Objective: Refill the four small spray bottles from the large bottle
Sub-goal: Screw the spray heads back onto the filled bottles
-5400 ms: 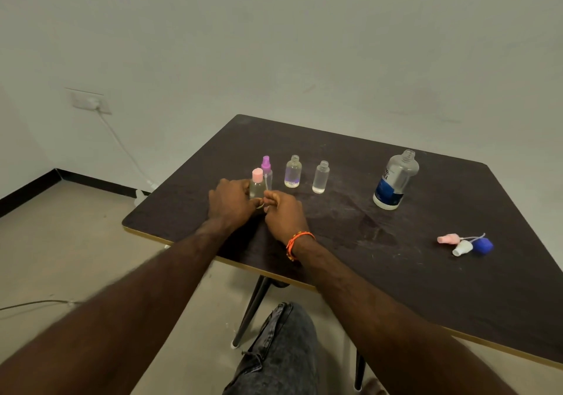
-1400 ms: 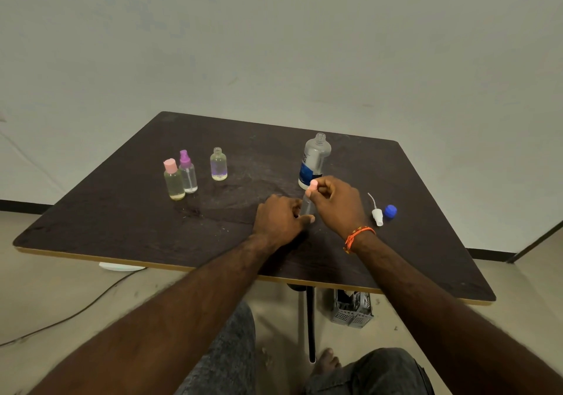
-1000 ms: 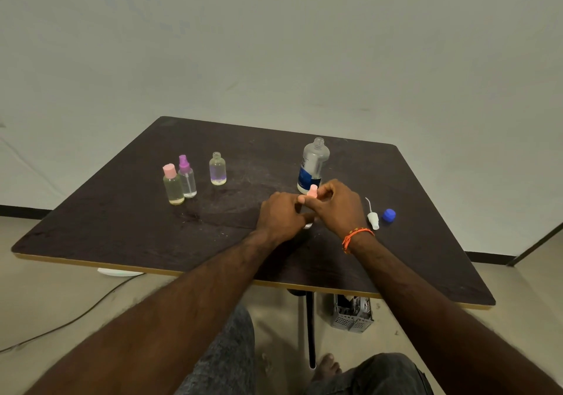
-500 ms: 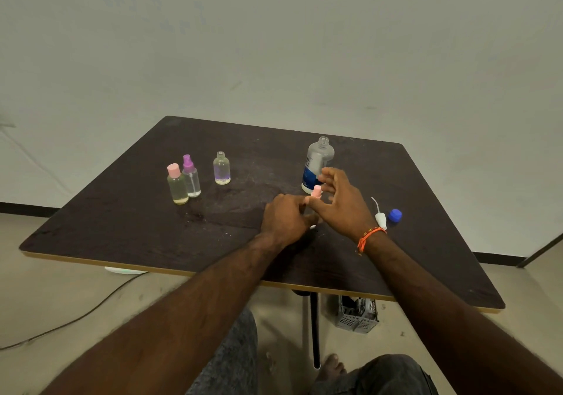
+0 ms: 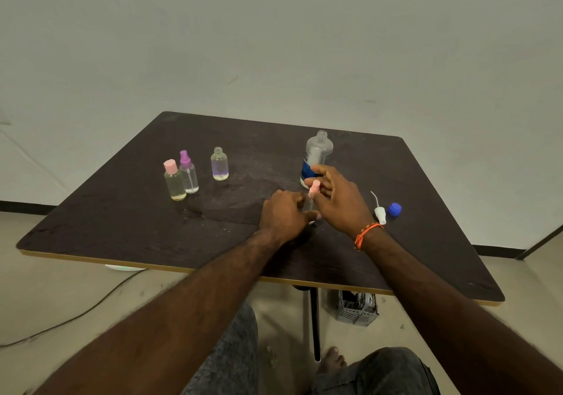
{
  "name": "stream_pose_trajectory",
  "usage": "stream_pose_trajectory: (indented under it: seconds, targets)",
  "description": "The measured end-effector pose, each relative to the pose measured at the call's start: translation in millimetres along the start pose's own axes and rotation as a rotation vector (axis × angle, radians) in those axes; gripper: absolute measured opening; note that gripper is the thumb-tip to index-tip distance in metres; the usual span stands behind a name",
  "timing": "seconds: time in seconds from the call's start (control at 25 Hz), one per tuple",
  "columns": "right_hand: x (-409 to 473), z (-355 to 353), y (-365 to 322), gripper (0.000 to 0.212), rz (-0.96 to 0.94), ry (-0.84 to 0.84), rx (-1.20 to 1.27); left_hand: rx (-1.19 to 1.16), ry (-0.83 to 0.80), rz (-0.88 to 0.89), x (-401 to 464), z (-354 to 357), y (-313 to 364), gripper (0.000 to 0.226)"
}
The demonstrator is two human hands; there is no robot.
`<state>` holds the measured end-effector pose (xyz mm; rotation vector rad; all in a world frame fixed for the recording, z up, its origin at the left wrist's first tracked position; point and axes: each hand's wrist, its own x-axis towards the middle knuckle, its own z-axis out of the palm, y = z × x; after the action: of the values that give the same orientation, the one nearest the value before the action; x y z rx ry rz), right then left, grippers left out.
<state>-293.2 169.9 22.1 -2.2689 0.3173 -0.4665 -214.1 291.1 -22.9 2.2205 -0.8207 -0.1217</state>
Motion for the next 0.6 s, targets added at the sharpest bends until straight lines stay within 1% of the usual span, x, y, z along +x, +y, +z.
stream_pose_trajectory:
  seconds: [0.08,0.12,0.16,0.2,0.24,0.32,0.36,0.44,0.52,0.56,0.6]
  targets:
    - [1.0,-2.9,-1.1,0.046,0.043,0.109,-0.079,0.010,-0.008,-0.021,-0.3,0.0,1.4,0.039]
    - [1.4,-3.0,-3.0,0.048,0.065,0.151,-0.134,0.014,0.001,-0.028,1.0,0.9,-0.2,0.040]
    - [1.0,-1.4,-4.1,0.055,0.078,0.155,-0.169,0.012,0.013,-0.031,1.3,0.9,-1.0,0.037]
    - [-0.1,1.6,-4.6,0.061,0.081,0.121,-0.159,0.009,0.019,-0.031,1.7,1.4,-1.6,0.034]
    - [-0.8,5.0,-2.5,0.064,0.071,0.071,-0.093,0.005,0.016,-0.028,1.0,0.9,-1.0,0.030]
    - [-2.1,7.7,3.6,0.058,0.036,-0.003,0.052,0.009,0.009,0.007,0.1,1.1,-1.8,0.025]
    - [-2.9,6.7,5.0,0.053,0.025,-0.005,0.072,0.003,0.001,0.012,-0.1,1.3,-2.9,0.025]
    - [-2.3,3.9,4.2,0.048,0.048,0.068,0.013,0.001,-0.011,0.000,-0.4,0.8,-0.7,0.029]
    - [0.3,3.7,-0.7,0.048,0.076,0.162,-0.102,0.011,0.005,-0.017,1.9,3.0,-2.7,0.034]
    - [1.4,4.4,-4.1,0.051,0.076,0.166,-0.140,0.014,0.013,-0.025,2.7,3.3,-4.3,0.034]
    - [2.2,4.9,-7.1,0.056,0.074,0.135,-0.142,0.015,0.017,-0.025,2.9,3.4,-4.7,0.032]
